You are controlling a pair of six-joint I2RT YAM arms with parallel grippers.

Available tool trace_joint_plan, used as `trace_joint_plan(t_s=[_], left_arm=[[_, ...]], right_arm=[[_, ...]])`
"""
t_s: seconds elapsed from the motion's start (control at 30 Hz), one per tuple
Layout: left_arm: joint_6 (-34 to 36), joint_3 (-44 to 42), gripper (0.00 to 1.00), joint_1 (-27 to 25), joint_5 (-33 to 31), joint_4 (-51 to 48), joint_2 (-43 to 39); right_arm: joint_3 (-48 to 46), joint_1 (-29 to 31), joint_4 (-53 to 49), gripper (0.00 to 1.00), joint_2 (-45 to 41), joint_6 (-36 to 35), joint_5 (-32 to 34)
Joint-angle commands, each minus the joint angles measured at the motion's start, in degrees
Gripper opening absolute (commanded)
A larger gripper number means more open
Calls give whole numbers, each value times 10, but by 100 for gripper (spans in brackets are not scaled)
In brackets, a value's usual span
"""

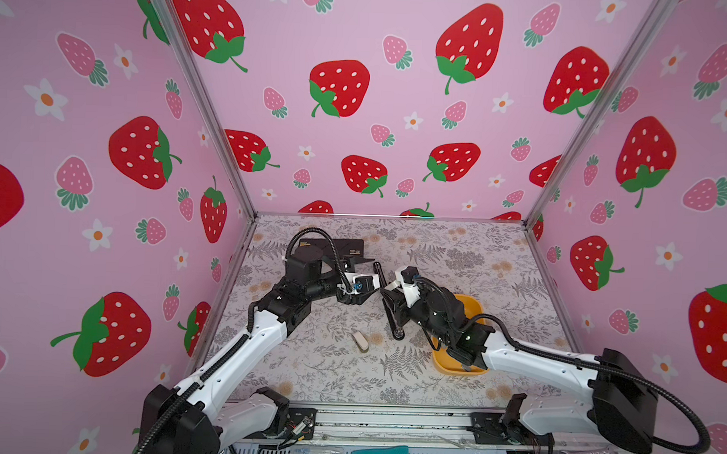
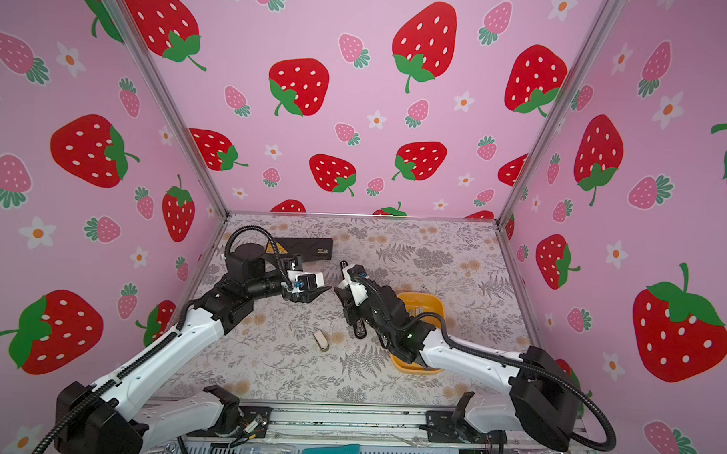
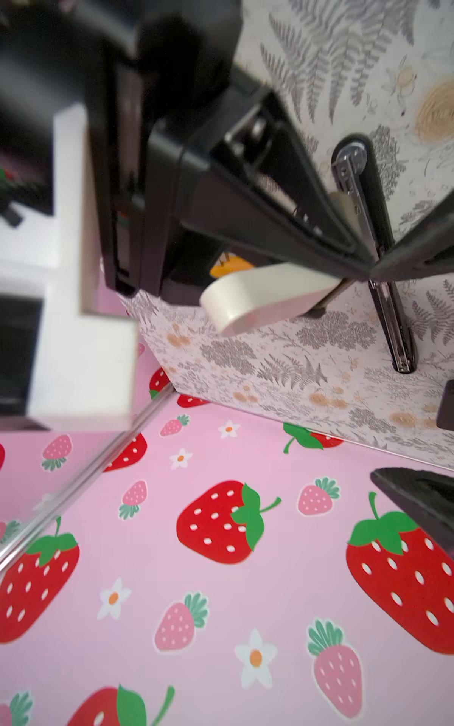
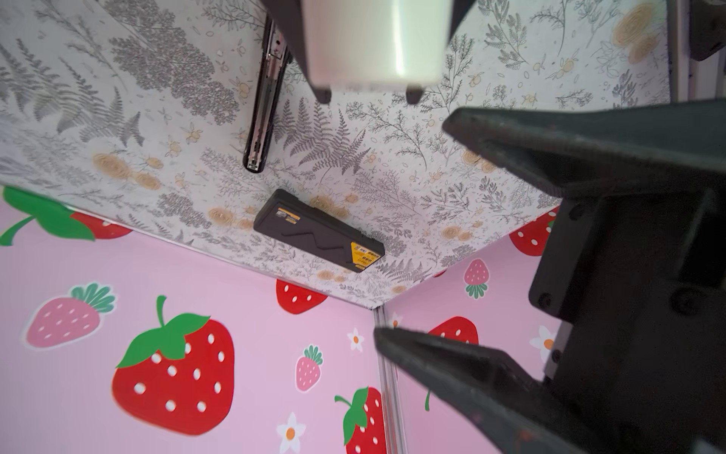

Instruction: Load the staples into the stapler

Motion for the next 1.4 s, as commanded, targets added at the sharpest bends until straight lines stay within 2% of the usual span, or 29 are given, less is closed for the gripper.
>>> trace_joint_plan(t_s=[0.0, 0.3, 0.7, 0.9, 1.23, 1.37], left_arm=[[-46, -20, 76, 23, -60, 110, -16], [-85, -14, 76, 60, -78, 129, -2], [-86, -3, 76, 74, -57, 113, 13], [-86, -1, 76, 74, -44, 106, 9], [-79, 2, 76, 74, -34, 95, 12], [-76, 3, 76, 73, -31, 90, 16]], right_arm=[[30, 0, -87, 0, 48, 50, -11], [138, 1, -218, 0, 185, 70, 22], [230, 0, -279, 2, 320, 60, -18], [256, -4, -313, 3, 358, 67, 15], [265, -14, -338, 7, 365, 82, 48], [272, -15, -346, 15, 375, 84, 44]])
